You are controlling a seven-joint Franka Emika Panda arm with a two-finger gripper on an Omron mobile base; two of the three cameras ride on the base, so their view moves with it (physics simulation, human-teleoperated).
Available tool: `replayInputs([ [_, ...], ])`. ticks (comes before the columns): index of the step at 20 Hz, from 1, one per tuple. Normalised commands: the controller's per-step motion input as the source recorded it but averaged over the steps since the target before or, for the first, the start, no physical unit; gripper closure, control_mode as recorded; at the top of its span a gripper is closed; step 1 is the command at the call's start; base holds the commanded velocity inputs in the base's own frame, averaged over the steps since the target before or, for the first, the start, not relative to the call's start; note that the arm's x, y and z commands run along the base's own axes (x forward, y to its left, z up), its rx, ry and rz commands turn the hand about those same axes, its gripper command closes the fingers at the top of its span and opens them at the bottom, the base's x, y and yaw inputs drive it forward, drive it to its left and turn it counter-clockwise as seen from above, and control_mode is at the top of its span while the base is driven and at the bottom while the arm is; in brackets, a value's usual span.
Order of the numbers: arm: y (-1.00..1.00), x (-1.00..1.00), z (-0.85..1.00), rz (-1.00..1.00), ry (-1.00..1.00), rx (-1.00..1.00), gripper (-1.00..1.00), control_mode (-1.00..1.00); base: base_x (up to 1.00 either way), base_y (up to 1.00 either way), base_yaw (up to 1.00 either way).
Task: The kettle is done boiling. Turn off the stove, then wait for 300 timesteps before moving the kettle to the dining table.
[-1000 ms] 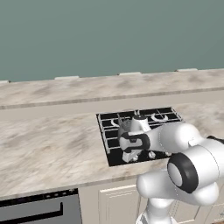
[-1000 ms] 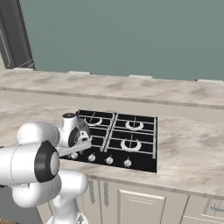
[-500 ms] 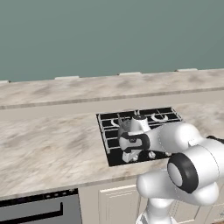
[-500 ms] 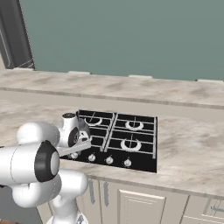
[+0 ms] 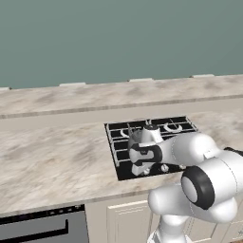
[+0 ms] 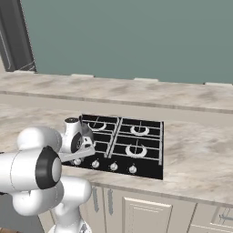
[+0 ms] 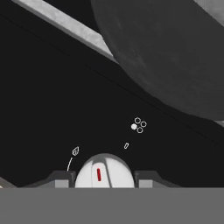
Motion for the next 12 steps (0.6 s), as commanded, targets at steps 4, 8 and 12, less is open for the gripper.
replayInputs([
  [4, 0.00, 0.00, -0.10, -0.17, 0.00, 0.00, 1.00, -1.00, 0.00, 0.00, 0.00],
  [8, 0.00, -0.01, -0.12, -0.19, 0.00, 0.00, 1.00, -1.00, 0.00, 0.00, 0.00],
  [12, 0.00, -0.04, -0.05, -0.20, 0.00, 0.00, 1.00, -1.00, 0.00, 0.00, 0.00],
])
